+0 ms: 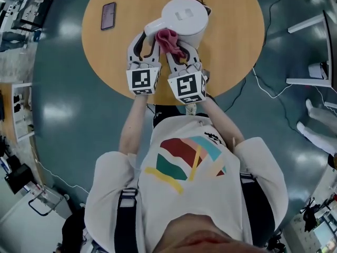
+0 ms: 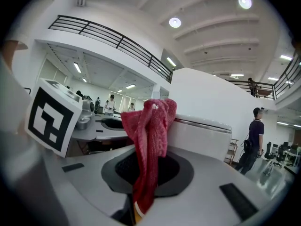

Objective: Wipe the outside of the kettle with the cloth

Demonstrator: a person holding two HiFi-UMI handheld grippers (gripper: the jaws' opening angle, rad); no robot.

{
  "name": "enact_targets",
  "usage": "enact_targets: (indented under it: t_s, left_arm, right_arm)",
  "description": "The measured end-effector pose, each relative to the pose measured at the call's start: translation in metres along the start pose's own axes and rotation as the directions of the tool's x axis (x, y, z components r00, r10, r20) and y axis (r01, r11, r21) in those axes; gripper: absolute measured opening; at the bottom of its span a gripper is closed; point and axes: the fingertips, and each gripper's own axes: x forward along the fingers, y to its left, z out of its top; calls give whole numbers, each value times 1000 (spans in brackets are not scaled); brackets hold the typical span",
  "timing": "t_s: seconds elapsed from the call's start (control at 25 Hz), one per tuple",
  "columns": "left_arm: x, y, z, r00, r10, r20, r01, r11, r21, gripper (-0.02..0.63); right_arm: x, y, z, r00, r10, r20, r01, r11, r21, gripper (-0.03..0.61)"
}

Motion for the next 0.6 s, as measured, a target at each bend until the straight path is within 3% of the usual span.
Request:
enact_targets:
  t_s: [0.24, 0.6]
  left_arm:
    - [7, -12, -3, 1000, -22, 8, 22, 1000, 3, 195]
    - [12, -10, -5, 999, -48, 23, 48, 999, 16, 195]
  right_arm:
    - [-25, -25, -17, 999, -50, -7, 50, 999, -11, 39]
    - [-53, -66, -34, 991, -132, -33, 134, 986, 96, 40]
